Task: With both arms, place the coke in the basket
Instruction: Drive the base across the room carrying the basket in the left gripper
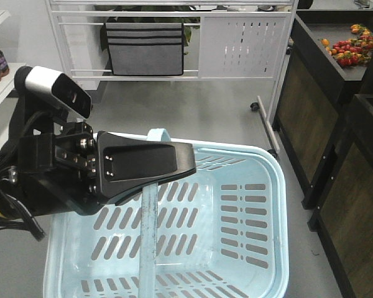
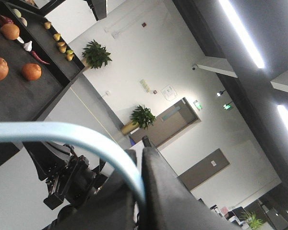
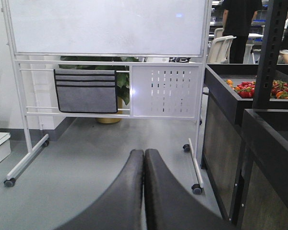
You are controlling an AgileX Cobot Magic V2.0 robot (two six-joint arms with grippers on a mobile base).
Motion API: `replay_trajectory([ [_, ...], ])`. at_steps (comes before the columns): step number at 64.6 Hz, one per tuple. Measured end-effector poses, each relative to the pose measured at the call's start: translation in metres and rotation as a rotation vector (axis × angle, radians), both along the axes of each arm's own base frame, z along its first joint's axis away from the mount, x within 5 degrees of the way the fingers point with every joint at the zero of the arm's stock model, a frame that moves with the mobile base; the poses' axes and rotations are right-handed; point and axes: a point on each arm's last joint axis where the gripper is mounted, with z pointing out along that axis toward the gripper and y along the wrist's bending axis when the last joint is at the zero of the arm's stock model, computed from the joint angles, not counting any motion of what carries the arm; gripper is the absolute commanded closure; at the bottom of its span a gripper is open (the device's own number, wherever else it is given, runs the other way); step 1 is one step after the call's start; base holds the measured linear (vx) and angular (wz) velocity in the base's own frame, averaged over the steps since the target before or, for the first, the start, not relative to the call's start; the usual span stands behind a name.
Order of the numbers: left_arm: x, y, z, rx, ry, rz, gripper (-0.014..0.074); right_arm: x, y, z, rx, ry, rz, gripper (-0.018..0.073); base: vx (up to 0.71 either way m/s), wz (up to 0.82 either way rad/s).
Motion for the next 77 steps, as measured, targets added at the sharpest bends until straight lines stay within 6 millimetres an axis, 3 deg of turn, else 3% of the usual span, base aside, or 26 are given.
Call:
replay_trajectory([
  [77,0.0,0.0,0.0,0.0,0.0,0.0,0.0603,0.0,0.0,0.0,0.0,0.0,0.0,0.0569,0.23,0.02],
])
